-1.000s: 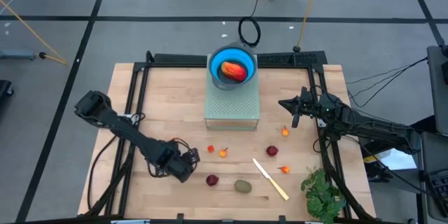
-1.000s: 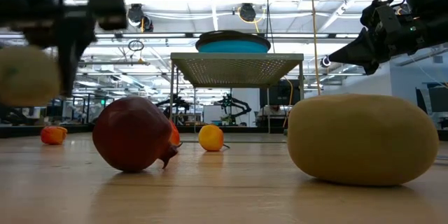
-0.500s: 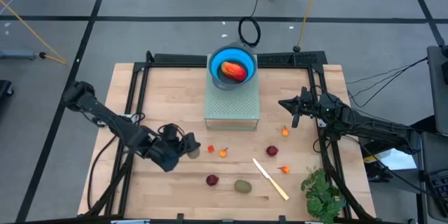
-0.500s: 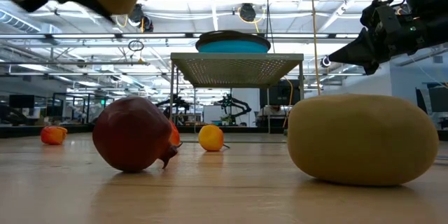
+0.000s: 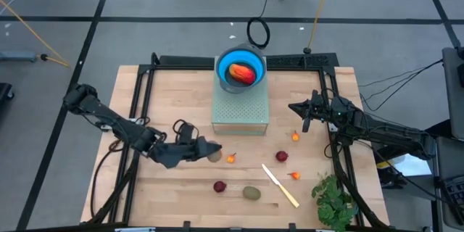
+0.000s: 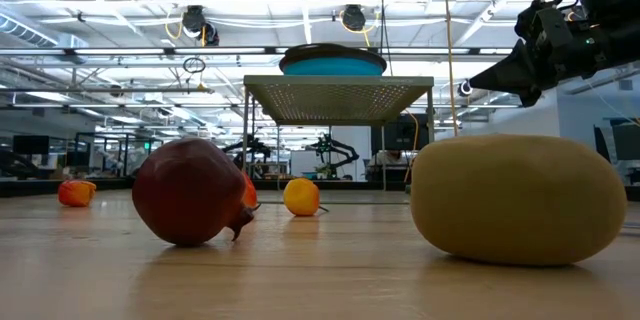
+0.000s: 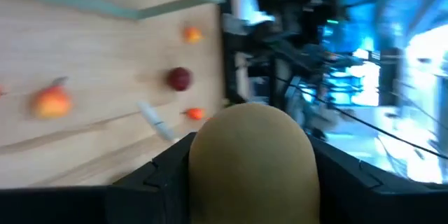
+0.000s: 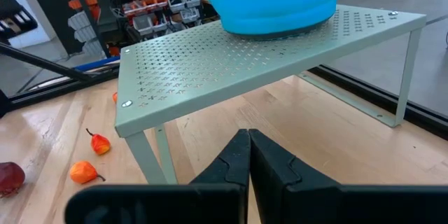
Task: Pick & Place Fruit
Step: Put the kiwi into the blue strainer bowl on the shelf
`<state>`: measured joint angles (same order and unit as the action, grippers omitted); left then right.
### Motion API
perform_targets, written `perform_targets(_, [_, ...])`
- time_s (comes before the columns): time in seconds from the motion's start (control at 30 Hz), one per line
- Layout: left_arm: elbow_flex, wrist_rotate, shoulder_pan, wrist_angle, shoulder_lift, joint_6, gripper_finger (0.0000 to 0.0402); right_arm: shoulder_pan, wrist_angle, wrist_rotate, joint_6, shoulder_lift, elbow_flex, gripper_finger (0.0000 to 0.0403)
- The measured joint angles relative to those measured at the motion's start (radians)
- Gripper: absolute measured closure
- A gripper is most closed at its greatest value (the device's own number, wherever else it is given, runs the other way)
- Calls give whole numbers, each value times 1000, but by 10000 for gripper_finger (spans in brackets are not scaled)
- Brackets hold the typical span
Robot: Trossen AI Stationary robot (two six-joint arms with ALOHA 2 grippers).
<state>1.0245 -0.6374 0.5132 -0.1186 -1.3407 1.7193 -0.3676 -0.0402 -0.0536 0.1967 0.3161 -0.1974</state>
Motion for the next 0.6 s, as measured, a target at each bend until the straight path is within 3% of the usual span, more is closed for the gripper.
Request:
perform_targets(0.33, [0, 0, -10, 283, 0, -289, 212, 0, 0, 0, 0, 0, 0, 403])
perform_targets(0.6, [0, 0, -10, 335, 0, -334, 176, 0, 0, 0, 0, 0, 0, 403])
